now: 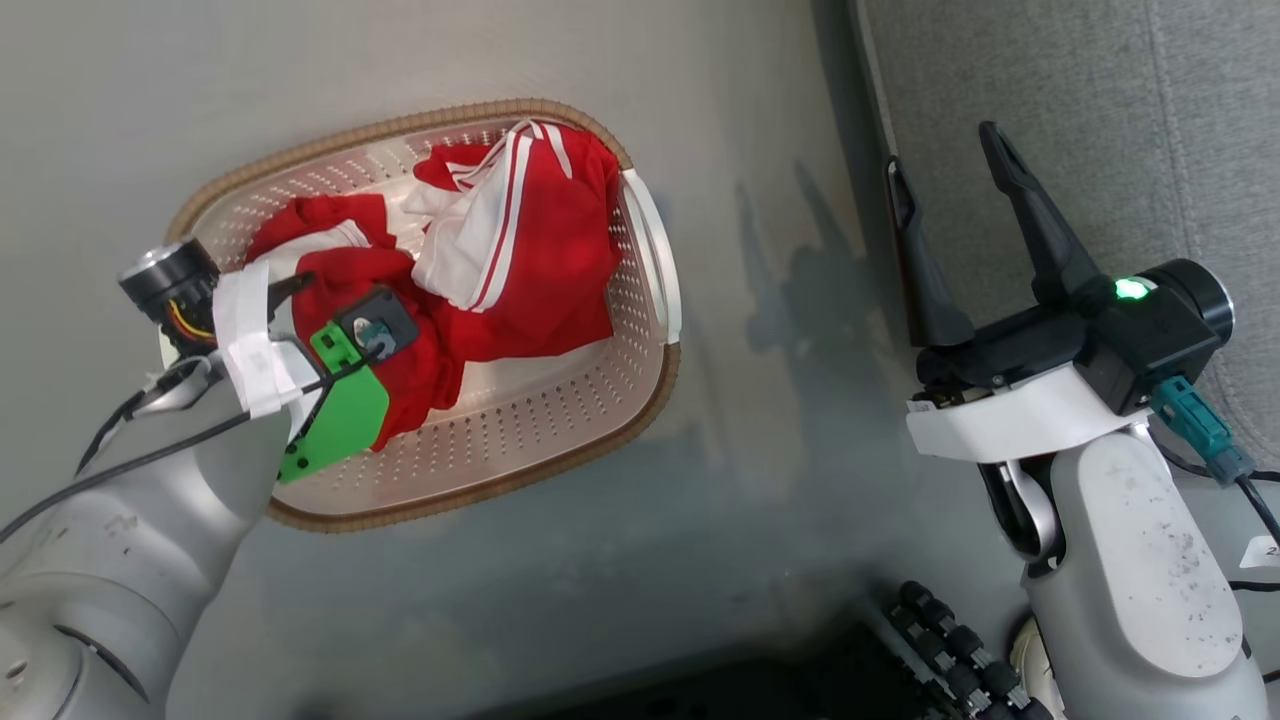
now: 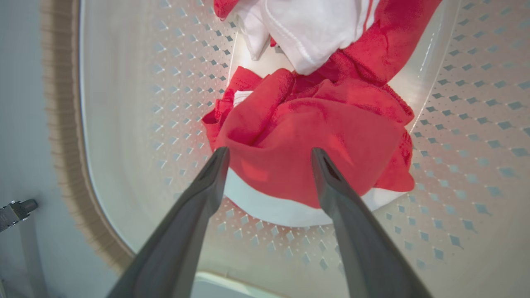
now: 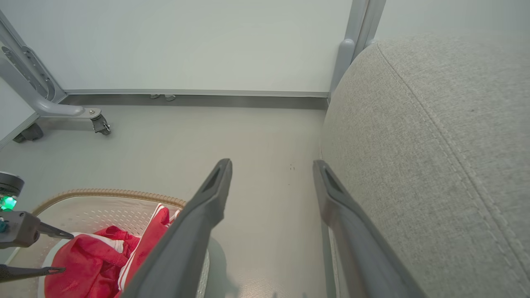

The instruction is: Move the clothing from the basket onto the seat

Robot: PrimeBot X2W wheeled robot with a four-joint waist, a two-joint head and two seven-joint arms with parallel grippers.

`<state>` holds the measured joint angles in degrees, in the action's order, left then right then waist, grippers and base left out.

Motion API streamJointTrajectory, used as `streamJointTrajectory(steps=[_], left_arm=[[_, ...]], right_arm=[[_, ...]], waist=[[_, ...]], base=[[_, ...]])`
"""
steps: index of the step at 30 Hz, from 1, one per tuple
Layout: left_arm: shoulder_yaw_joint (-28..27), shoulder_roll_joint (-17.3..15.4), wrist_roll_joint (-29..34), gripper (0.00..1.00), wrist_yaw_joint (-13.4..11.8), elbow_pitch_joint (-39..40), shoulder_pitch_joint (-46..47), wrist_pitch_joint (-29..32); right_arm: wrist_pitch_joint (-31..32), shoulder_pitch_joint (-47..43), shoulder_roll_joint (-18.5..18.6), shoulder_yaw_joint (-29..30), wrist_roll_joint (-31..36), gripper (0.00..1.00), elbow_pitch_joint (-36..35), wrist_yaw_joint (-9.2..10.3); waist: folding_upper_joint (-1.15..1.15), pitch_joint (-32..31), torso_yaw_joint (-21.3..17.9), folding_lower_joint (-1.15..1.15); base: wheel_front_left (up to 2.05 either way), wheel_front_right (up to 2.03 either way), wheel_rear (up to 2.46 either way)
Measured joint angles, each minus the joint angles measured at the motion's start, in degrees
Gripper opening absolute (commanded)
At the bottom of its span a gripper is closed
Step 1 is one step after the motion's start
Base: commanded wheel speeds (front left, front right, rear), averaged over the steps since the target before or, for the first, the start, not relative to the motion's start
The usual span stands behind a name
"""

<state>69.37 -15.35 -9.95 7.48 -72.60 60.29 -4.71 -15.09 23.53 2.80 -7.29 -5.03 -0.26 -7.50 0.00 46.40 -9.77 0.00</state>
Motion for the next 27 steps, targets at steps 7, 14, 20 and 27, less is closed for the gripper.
streamJointTrajectory(steps=[7, 14, 20, 27], left_arm=[[2.53, 0.11, 0.51, 1.00, 0.00, -0.49, 2.83, 4.70], [3.56, 1.32, 1.32, 1.00, 0.00, -0.73, 4.07, 8.18], [3.85, 2.41, 1.93, 1.00, 0.00, -0.75, 4.87, 8.96], [3.94, 3.54, 1.88, 1.00, 0.00, -0.85, 4.91, 10.68]], right_arm=[[0.00, 0.52, -0.01, 0.02, 0.34, 1.00, -1.51, 0.00], [0.00, 0.51, 0.00, 0.52, 0.92, 1.00, -3.15, 0.00], [0.00, 0.35, 0.00, 0.73, 1.31, 1.00, -4.22, 0.00], [0.00, -0.20, 0.00, 1.19, 1.67, 1.00, -5.54, 0.00]], waist=[[0.00, 3.44, 0.32, 0.00], [0.00, 6.44, 0.63, 0.00], [0.00, 8.67, 1.11, 0.00], [0.00, 10.14, 1.35, 0.00]], base=[[0.00, 0.00, 0.00], [0.00, 0.00, 0.00], [0.00, 0.00, 0.00], [0.00, 0.00, 0.00]])
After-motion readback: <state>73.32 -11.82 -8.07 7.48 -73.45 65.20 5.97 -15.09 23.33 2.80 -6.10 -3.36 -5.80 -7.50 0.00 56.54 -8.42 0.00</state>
